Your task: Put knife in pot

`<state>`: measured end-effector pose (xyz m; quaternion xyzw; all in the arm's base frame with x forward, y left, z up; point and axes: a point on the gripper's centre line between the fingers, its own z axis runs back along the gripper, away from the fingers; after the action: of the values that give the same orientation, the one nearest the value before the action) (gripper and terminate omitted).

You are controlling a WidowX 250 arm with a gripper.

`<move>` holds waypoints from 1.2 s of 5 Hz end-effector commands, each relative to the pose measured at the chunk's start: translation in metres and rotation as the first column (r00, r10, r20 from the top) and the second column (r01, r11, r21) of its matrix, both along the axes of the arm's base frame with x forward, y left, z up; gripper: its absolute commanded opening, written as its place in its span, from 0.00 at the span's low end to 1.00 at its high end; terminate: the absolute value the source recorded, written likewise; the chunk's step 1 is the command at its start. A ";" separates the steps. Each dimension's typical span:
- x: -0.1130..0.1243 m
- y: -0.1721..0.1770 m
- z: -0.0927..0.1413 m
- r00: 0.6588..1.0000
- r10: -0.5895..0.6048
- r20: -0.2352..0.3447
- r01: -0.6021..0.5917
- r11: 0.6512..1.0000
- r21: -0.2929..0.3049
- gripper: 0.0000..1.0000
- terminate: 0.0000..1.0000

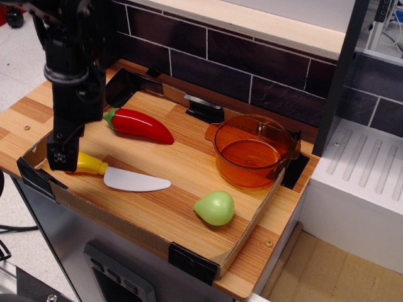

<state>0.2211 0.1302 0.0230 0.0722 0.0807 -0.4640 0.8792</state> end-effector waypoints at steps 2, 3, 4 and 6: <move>0.014 0.012 -0.017 0.999 0.034 0.010 -0.035 0.999 0.029 1.00 0.00; 0.013 0.012 -0.013 0.999 0.053 0.007 -0.053 0.999 -0.003 0.00 0.00; 0.011 0.011 0.002 0.997 0.072 -0.004 -0.072 0.997 -0.034 0.00 0.00; 0.028 -0.011 0.067 0.971 0.239 -0.013 -0.238 0.953 -0.190 0.00 0.00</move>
<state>0.2407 0.0997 0.0752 -0.0429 0.0614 -0.3546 0.9320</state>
